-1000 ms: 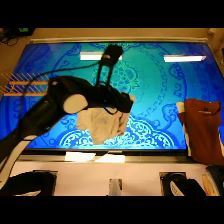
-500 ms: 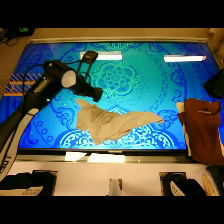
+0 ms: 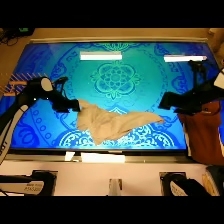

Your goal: Fold the shirts.

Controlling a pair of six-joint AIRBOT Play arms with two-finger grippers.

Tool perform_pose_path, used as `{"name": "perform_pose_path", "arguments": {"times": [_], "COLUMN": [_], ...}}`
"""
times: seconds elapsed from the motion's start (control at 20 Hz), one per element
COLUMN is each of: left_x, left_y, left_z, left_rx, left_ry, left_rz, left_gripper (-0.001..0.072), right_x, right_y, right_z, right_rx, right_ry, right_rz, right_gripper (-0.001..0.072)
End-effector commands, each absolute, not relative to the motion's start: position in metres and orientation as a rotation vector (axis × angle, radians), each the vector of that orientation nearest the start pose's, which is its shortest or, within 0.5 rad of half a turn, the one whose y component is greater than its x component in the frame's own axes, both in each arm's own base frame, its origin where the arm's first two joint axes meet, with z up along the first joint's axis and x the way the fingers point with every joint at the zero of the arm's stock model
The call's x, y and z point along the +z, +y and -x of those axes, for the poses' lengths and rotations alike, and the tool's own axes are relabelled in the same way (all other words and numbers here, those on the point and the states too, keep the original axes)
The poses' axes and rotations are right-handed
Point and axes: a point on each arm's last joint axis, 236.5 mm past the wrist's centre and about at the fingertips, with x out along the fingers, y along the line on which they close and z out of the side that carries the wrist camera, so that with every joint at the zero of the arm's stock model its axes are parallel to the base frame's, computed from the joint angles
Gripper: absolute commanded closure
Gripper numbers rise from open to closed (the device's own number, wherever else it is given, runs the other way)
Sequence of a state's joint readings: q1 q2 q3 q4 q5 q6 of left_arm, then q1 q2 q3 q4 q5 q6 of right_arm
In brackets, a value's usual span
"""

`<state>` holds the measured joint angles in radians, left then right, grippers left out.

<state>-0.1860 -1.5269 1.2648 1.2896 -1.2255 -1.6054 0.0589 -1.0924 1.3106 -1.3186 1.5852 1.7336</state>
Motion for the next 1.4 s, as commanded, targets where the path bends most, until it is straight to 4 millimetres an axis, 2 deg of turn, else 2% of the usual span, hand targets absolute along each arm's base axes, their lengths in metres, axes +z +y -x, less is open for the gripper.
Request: {"name": "perform_pose_path", "arguments": {"times": [0.0, 0.15, 0.2, 0.25, 0.3, 0.35, 0.4, 0.55, 0.7, 0.95, 1.15, 1.25, 1.35], "left_x": [-0.072, -0.08, -0.082, -0.082, -0.082, -0.081, -0.08, -0.071, -0.054, -0.029, -0.02, -0.017, -0.011], "left_y": [-0.164, -0.184, -0.187, -0.19, -0.192, -0.193, -0.193, -0.193, -0.195, -0.201, -0.208, -0.211, -0.213], "left_z": [-0.373, -0.375, -0.376, -0.377, -0.379, -0.38, -0.38, -0.385, -0.388, -0.385, -0.381, -0.379, -0.376], "left_rx": [-0.376, -0.407, -0.41, -0.413, -0.414, -0.415, -0.417, -0.445, -0.456, -0.485, -0.506, -0.515, -0.527], "left_ry": [1.518, 1.514, 1.508, 1.498, 1.49, 1.486, 1.483, 1.447, 1.405, 1.364, 1.349, 1.344, 1.337], "left_rz": [0.289, 0.33, 0.325, 0.324, 0.322, 0.321, 0.319, 0.296, 0.292, 0.281, 0.265, 0.259, 0.252], "left_gripper": [-0.0012, 0.0007, 0.0112, 0.0171, 0.0302, 0.0512, 0.0652, 0.0666, 0.0666, 0.0666, 0.0666, 0.0666, 0.0666], "right_x": [0.066, 0.037, 0.028, 0.019, 0.009, 0.0, -0.009, -0.033, -0.049, -0.074, -0.093, -0.099, -0.099], "right_y": [0.103, 0.101, 0.1, 0.1, 0.1, 0.099, 0.099, 0.107, 0.126, 0.144, 0.144, 0.143, 0.142], "right_z": [-0.287, -0.277, -0.275, -0.274, -0.274, -0.274, -0.274, -0.273, -0.285, -0.302, -0.297, -0.31, -0.324], "right_rx": [0.243, 0.221, 0.213, 0.203, 0.191, 0.169, 0.148, 0.117, 0.145, 0.171, 0.156, 0.135, 0.12], "right_ry": [1.492, 1.541, 1.552, 1.555, 1.553, 1.551, 1.548, 1.575, 1.592, 1.603, 1.659, 1.615, 1.555], "right_rz": [-0.343, -0.353, -0.359, -0.369, -0.379, -0.397, -0.417, -0.504, -0.605, -0.713, -0.716, -0.733, -0.751], "right_gripper": [0.0051, 0.0048, 0.0036, 0.0027, 0.0012, 0.0012, 0.0012, 0.0012, 0.001, 0.001, 0.001, 0.0015, 0.0092]}}
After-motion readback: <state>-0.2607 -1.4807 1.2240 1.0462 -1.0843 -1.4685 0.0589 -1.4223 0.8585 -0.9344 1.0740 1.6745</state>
